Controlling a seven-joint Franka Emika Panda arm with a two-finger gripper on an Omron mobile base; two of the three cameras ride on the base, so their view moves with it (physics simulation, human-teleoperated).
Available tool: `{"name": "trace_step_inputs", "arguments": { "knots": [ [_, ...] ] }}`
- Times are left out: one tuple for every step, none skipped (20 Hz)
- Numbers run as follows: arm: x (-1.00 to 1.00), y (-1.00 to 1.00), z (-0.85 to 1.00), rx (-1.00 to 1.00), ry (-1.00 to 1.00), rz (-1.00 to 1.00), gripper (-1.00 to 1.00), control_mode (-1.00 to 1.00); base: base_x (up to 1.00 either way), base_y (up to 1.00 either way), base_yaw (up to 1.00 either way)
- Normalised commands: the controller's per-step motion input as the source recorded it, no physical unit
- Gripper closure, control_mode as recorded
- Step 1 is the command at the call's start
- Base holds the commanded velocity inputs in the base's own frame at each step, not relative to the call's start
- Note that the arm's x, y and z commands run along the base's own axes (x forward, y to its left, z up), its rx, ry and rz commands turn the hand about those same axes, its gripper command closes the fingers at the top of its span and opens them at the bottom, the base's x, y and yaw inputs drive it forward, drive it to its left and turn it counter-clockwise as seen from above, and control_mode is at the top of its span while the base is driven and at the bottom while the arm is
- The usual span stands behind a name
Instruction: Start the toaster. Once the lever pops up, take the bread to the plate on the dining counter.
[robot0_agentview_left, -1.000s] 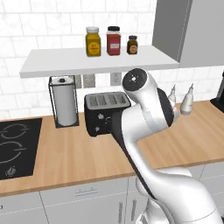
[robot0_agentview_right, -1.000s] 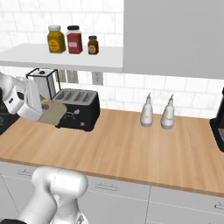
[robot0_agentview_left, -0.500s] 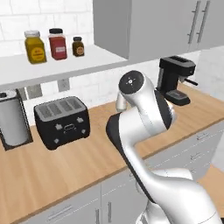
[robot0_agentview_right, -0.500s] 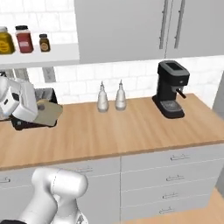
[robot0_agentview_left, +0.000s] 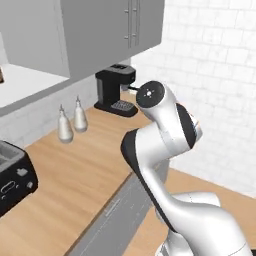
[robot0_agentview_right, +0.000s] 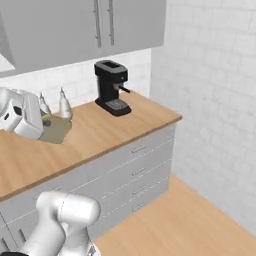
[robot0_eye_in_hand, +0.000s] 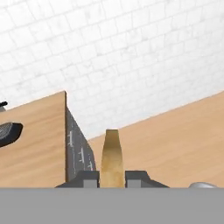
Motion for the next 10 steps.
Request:
{"name": "trace_step_inputs", "arguments": {
  "knots": [
    [0.0, 0.0, 0.0, 0.0, 0.0, 0.0, 1.0, 1.0, -0.41, -0.24, -0.68],
    [0.0, 0.0, 0.0, 0.0, 0.0, 0.0, 1.0, 1.0, -0.38, -0.24, -0.69],
    [0.0, 0.0, 0.0, 0.0, 0.0, 0.0, 1.0, 1.0, -0.37, -0.26, -0.69],
    [0.0, 0.0, 0.0, 0.0, 0.0, 0.0, 1.0, 1.0, -0.37, -0.28, -0.68],
    [0.0, 0.0, 0.0, 0.0, 0.0, 0.0, 1.0, 1.0, -0.37, -0.31, -0.68],
    [0.0, 0.0, 0.0, 0.0, 0.0, 0.0, 1.0, 1.0, -0.36, -0.32, -0.69],
    [0.0, 0.0, 0.0, 0.0, 0.0, 0.0, 1.0, 1.0, -0.36, -0.34, -0.69],
    [0.0, 0.0, 0.0, 0.0, 0.0, 0.0, 1.0, 1.0, -0.36, -0.34, -0.69],
    [0.0, 0.0, 0.0, 0.0, 0.0, 0.0, 1.0, 1.0, -0.35, -0.34, -0.7],
    [0.0, 0.0, 0.0, 0.0, 0.0, 0.0, 1.0, 1.0, -0.34, -0.34, -0.71]
  ]
}}
